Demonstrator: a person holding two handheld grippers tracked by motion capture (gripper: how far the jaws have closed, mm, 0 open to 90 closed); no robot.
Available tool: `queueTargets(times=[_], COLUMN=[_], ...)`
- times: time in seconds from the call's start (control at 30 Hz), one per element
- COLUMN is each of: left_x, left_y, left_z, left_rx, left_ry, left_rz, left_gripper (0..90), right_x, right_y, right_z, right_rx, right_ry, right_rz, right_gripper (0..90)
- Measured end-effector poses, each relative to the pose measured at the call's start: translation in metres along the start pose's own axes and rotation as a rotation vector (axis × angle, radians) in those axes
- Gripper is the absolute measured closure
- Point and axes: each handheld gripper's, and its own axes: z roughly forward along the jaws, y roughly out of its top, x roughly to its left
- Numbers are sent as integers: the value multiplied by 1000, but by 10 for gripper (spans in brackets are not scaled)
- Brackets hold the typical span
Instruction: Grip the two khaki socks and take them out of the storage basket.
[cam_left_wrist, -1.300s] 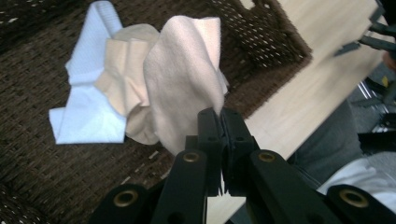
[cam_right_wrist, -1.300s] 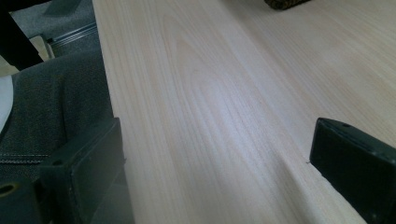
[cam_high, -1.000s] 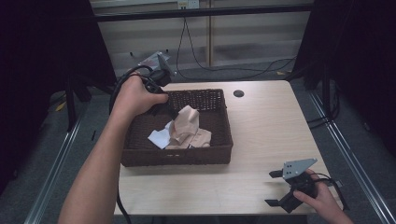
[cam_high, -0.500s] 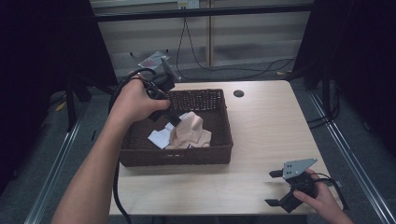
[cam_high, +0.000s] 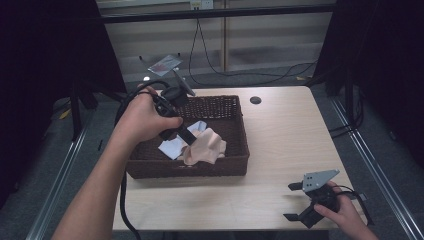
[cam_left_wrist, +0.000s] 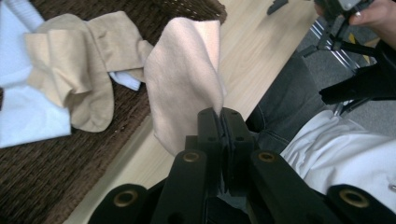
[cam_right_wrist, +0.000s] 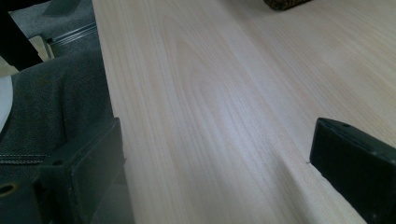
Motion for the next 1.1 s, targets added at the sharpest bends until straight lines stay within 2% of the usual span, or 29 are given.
queueTargets(times=[0.43, 0.6, 0.7, 0.9, 1.1], left_x=[-4, -2, -2, -1, 4], left_y=[-6, -8, -9, -12, -16], left_z=[38, 55, 64, 77, 92], left_rx=[15, 23, 36, 31, 38], left_ry=[-18, -34, -24, -63, -57], left_rz=[51, 53, 54, 61, 53], left_gripper=[877, 875, 875, 875, 873], right_x=[0, 1, 0, 1, 1], right_y=[0, 0, 0, 0, 0], right_z=[-1, -1, -1, -1, -1], right_rx=[3, 4, 2, 3, 4], right_ry=[0, 1, 1, 3, 3], right_rz=[5, 4, -2, 5, 4], right_gripper=[26, 26, 26, 27, 27])
